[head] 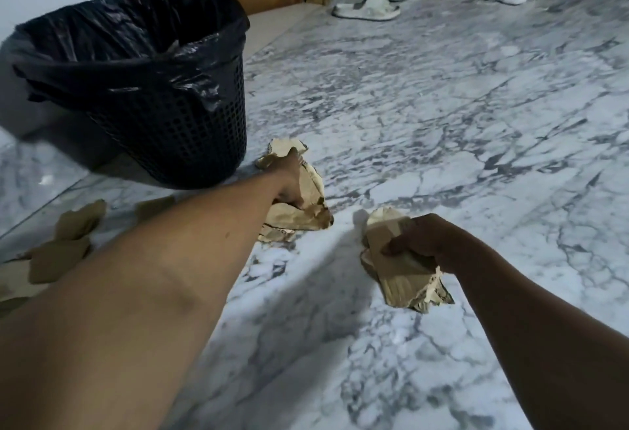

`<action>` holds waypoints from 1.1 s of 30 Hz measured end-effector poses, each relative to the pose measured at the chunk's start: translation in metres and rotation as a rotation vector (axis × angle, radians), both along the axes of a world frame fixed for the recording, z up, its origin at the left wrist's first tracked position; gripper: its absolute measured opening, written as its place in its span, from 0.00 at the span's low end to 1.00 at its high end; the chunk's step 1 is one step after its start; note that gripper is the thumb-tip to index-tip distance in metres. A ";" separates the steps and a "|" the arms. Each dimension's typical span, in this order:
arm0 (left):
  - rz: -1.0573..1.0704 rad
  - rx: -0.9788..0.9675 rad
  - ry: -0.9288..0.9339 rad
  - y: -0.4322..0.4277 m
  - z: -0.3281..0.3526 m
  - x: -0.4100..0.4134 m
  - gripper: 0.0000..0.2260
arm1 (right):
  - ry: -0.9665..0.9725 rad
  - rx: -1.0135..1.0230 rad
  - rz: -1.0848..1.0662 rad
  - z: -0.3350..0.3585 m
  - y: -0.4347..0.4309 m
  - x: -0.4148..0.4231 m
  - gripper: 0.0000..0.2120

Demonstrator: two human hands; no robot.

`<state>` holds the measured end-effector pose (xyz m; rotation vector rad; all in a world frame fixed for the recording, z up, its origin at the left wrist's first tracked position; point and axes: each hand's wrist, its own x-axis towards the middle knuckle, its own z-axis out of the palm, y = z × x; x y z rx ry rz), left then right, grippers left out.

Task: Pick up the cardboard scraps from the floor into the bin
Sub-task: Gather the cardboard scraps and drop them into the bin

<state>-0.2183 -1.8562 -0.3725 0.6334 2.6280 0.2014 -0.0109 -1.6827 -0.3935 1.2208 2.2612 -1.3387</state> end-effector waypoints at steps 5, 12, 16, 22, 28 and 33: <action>-0.163 -0.026 0.101 0.000 0.002 -0.039 0.51 | 0.041 -0.002 0.033 -0.011 0.001 0.005 0.20; -0.193 -0.124 0.021 0.008 0.001 -0.074 0.63 | 0.086 -0.031 0.013 -0.013 -0.001 0.006 0.19; -0.165 -0.216 -0.039 0.015 -0.003 -0.089 0.70 | 0.092 -0.024 0.021 -0.012 0.000 0.005 0.18; -0.146 -0.248 -0.053 0.020 -0.003 -0.094 0.69 | 0.087 -0.014 0.022 -0.010 -0.001 0.003 0.18; -0.097 -0.146 -0.001 0.005 0.003 -0.067 0.41 | 0.060 -0.025 -0.001 -0.006 -0.002 0.003 0.17; -0.064 -0.102 0.107 -0.018 0.009 -0.020 0.31 | -0.026 0.054 0.043 0.001 -0.009 -0.008 0.24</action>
